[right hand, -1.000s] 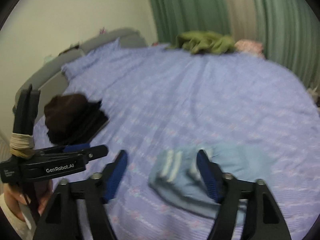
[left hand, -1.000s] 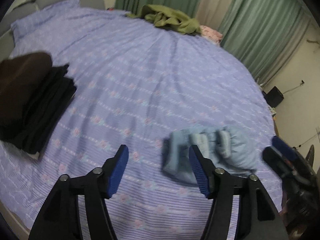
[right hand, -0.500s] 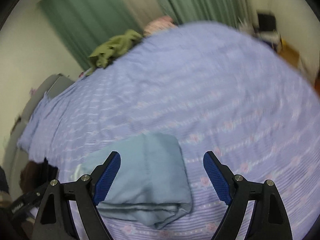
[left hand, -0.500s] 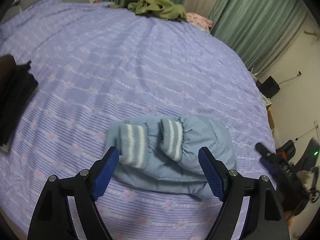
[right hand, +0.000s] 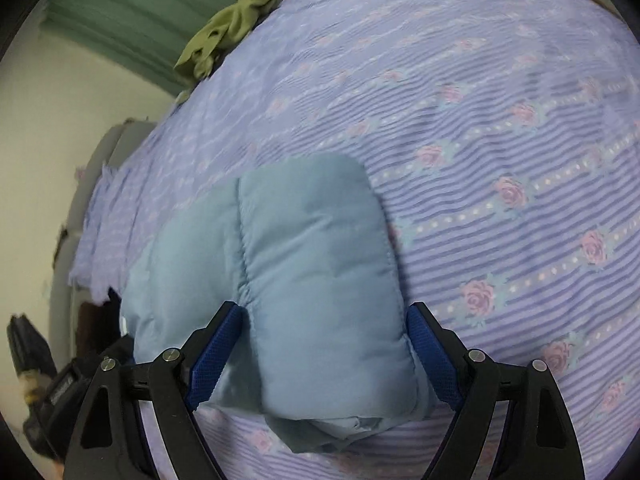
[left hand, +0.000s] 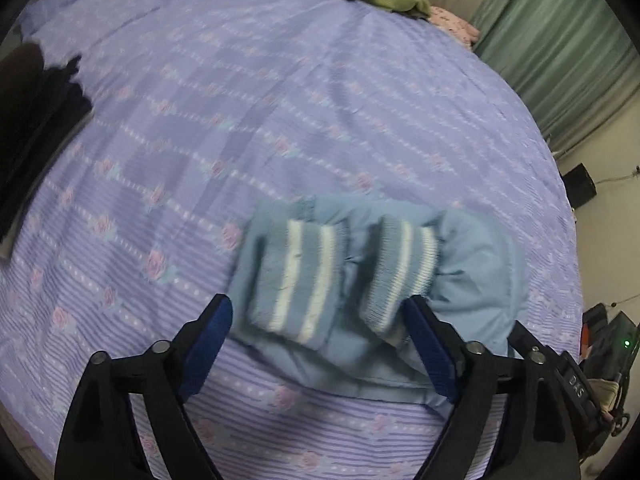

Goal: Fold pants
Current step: 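Open both tools and release the folded pants on the bed, then close both tools on the folded light-blue pants bundle from opposite sides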

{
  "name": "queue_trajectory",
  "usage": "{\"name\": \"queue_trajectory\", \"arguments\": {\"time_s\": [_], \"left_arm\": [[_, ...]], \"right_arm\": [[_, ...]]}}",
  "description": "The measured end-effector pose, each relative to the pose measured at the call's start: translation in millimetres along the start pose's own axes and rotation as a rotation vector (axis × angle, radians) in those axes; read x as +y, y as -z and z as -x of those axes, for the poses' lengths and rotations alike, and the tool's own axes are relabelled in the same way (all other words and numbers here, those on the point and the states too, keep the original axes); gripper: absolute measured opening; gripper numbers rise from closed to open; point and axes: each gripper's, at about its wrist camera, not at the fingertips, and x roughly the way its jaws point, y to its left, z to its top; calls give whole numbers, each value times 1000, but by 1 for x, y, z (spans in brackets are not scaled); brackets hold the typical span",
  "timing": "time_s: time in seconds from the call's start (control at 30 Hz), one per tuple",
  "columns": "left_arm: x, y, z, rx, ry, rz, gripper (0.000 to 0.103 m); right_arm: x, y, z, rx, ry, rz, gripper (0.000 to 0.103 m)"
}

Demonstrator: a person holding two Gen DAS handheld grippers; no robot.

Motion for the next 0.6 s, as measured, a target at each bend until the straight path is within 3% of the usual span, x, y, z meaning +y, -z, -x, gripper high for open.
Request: {"name": "queue_trajectory", "arguments": {"time_s": [0.27, 0.6], "left_arm": [[39, 8, -30, 58, 127, 105, 103], [59, 19, -63, 74, 243, 170, 103]], "right_arm": [[22, 9, -11, 17, 53, 112, 85], [15, 13, -21, 15, 71, 137, 86]]}}
